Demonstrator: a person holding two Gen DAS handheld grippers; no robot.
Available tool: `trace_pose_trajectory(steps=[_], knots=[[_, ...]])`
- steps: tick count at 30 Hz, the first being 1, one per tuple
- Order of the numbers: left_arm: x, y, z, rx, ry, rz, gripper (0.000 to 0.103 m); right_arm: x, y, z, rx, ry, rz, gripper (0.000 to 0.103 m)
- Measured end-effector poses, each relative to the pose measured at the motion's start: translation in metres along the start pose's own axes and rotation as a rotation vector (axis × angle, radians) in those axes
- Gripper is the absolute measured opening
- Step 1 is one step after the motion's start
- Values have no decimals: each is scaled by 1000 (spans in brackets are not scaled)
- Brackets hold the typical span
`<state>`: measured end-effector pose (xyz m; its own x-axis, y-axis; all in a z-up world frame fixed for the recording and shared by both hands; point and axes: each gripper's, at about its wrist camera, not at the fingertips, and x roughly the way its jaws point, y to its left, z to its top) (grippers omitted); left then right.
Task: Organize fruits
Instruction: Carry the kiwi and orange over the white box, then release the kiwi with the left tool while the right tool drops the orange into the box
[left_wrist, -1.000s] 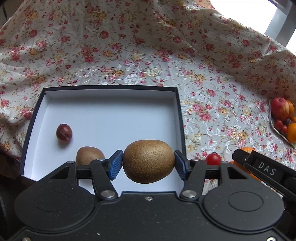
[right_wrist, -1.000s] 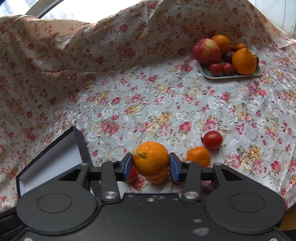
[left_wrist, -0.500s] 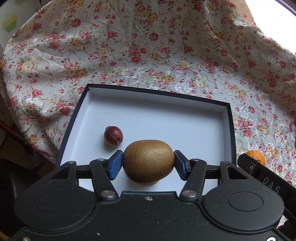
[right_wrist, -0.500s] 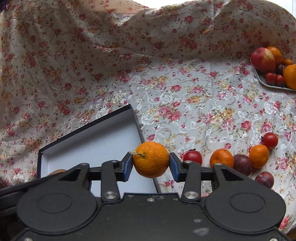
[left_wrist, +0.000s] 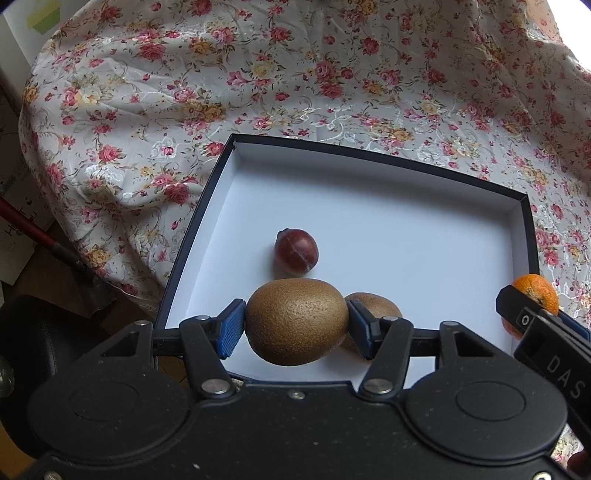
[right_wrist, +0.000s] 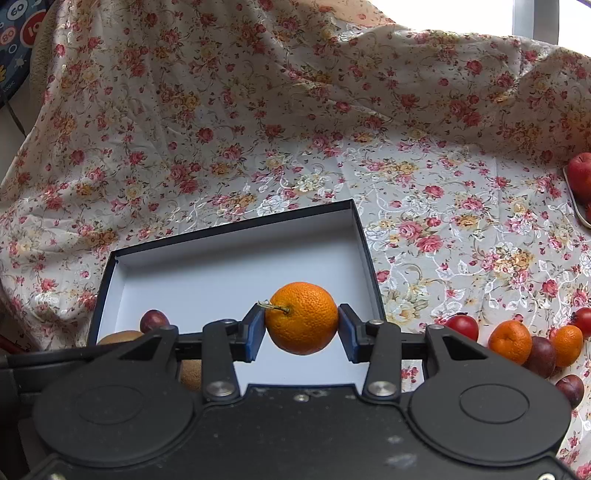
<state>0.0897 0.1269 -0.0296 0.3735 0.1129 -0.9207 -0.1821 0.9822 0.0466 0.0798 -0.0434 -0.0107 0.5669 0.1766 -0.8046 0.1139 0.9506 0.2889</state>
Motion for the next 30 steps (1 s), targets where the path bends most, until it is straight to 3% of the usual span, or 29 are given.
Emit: trace_pose_trajectory(steps=[6,12,16,20,30], knots=[[4,6,-1,-29,29,-21,62,6,6,1,-8,17,-5,45],[1,9,0,-51,6,-20,62,10,5,1,-1,16,-16,45],[-11,5,1,-29,-80,37,61,4,5,2,-6,-39,-9,44],[-11,2,2,-17,-83,39,61,-3,8,5,-30,-87,-6,44],[-8,0,2,-15,-48,17,61,7,2,4,5,-22,-28,44]])
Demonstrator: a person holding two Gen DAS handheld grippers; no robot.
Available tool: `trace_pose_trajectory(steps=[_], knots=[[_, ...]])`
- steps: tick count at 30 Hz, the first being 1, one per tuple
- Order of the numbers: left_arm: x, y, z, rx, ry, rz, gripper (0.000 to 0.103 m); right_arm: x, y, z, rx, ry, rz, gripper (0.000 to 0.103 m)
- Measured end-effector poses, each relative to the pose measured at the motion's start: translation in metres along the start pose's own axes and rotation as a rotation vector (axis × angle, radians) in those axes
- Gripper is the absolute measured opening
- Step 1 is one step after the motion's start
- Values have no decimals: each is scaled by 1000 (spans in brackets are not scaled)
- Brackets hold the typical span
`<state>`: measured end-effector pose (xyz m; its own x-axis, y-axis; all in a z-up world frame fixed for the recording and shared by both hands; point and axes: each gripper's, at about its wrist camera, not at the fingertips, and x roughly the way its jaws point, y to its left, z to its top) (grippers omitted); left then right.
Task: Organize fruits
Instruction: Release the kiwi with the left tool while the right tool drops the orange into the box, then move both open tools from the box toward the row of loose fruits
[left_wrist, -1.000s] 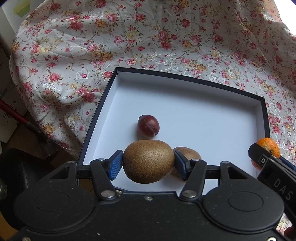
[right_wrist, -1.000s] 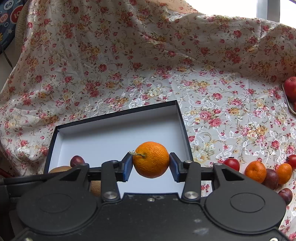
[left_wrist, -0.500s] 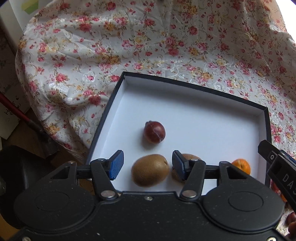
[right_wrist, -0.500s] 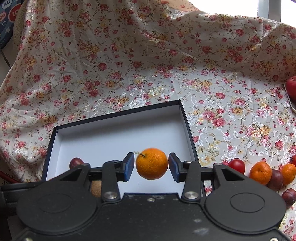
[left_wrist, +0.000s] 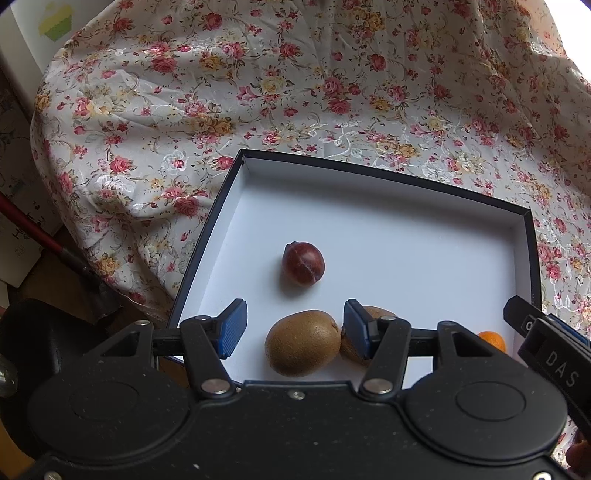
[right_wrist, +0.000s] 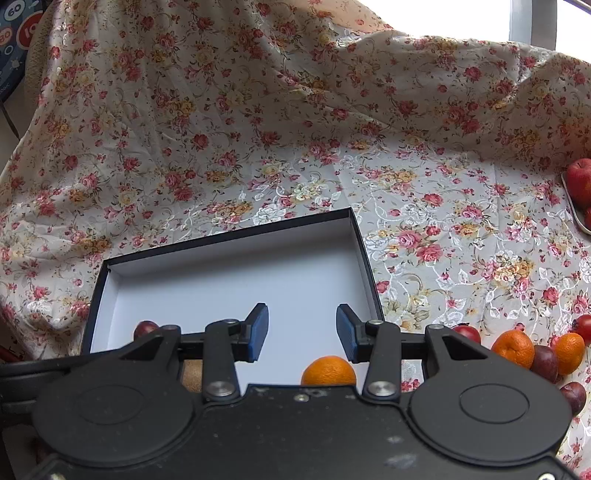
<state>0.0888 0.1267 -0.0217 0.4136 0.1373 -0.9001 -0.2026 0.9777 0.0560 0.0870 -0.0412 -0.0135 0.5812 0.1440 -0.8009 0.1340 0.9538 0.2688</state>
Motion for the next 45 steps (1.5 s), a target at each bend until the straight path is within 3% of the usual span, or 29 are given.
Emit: trace_pose_trajectory(steps=[24,32,45], knots=[[-8,-22,-2,59,13,-43,61,5,-14,-2,16,50,-38,44],[-13,-44,-5,96,9,-56,61,-6,-39,-2,68,9,30,44],[-27,-98,-18,195,-10,-90,61,-26,-96,-1,229,20,-64,44]])
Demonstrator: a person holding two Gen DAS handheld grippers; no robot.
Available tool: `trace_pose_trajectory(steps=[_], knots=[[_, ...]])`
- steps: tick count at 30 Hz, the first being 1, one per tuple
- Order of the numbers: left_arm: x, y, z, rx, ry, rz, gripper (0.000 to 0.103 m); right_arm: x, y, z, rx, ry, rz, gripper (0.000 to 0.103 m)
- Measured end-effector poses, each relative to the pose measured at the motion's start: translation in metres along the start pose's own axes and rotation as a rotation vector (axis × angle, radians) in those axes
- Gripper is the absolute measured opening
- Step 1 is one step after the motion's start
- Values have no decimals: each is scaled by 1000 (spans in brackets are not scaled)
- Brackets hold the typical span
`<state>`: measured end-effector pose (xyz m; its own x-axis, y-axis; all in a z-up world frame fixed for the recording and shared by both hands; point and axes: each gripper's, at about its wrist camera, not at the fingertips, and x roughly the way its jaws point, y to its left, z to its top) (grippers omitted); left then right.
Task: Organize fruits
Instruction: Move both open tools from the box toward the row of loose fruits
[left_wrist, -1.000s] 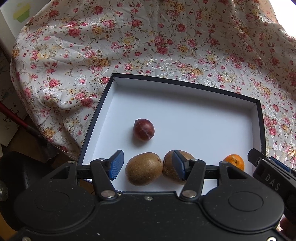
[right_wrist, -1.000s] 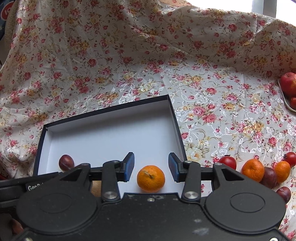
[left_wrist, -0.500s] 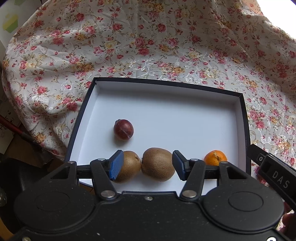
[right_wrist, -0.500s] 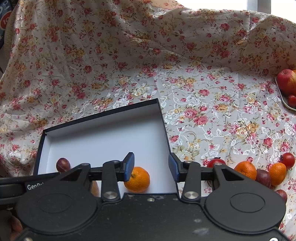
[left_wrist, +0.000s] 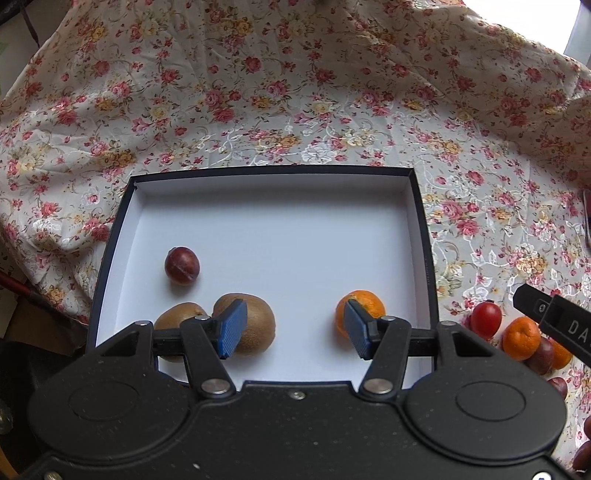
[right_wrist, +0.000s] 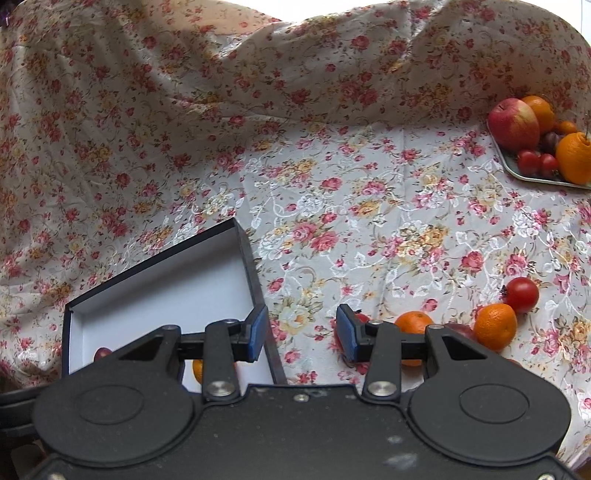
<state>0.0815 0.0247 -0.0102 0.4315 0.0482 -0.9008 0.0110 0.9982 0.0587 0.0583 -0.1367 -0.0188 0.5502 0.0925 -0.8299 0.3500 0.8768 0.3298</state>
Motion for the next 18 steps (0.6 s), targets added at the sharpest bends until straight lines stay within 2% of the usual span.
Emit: trace_pose_trajectory(steps=[13,18], knots=[[-8,-67,-10,116,11,-90,61,-21,-68,1,92,-2,-110,44],[-13,-92,-16,160,6,-131,61,-30,-92,1,85,-14,-201,44]])
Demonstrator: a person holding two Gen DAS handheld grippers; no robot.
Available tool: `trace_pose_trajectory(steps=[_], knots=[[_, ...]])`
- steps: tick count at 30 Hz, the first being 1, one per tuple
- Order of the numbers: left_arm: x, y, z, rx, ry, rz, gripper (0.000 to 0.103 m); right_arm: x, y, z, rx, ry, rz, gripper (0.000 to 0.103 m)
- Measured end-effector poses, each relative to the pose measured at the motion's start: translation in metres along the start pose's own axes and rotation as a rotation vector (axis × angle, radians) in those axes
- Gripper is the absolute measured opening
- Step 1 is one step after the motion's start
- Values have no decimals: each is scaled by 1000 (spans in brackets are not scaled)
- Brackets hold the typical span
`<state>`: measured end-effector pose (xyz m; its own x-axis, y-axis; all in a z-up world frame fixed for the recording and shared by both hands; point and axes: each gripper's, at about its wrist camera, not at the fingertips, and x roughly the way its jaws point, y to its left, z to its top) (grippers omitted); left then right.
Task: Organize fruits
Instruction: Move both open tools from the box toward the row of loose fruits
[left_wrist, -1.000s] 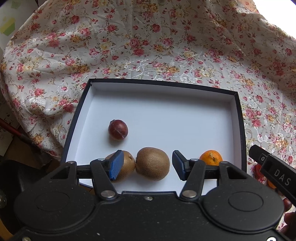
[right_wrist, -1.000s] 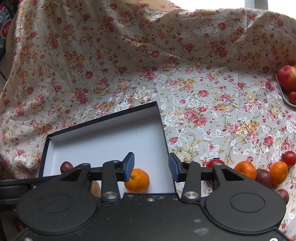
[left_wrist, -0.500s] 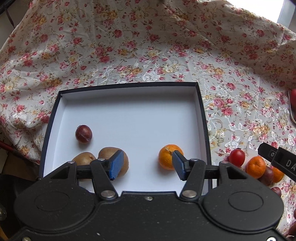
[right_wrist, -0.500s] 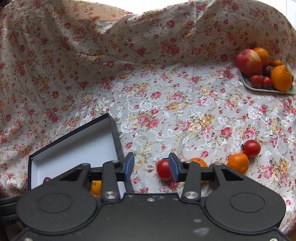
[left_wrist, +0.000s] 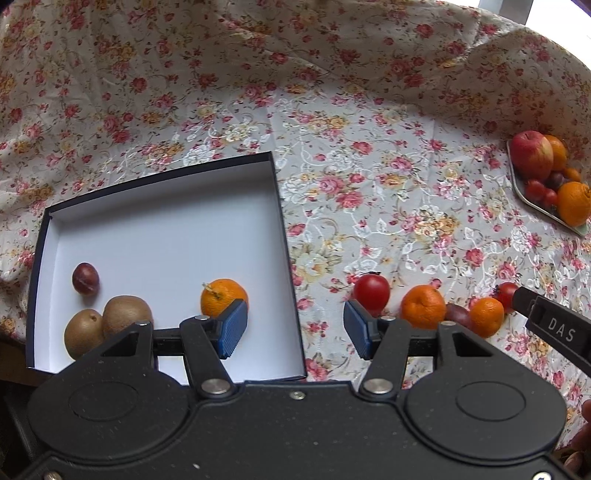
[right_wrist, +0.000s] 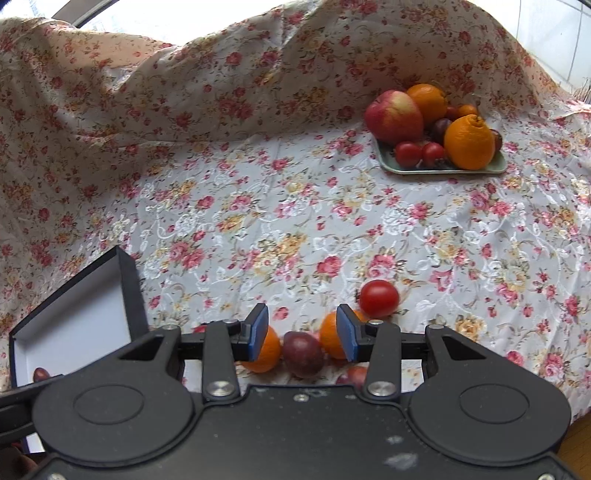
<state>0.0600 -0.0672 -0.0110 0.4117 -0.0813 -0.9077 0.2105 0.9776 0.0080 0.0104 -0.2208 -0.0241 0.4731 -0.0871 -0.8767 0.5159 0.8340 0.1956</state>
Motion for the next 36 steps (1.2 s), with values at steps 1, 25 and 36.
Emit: trace_pose_trajectory(steps=[1,25,36], knots=[[0,-5,-1,9,2,-5,61,-1,-4,0,-11,-4,-23,44],[30,-83,-27,183,180,-91,61,24,-102,-12,81,161,-155,44],[43,-76,-26,127,234,-105,61,55,-106,-20,100,253,-157,46]])
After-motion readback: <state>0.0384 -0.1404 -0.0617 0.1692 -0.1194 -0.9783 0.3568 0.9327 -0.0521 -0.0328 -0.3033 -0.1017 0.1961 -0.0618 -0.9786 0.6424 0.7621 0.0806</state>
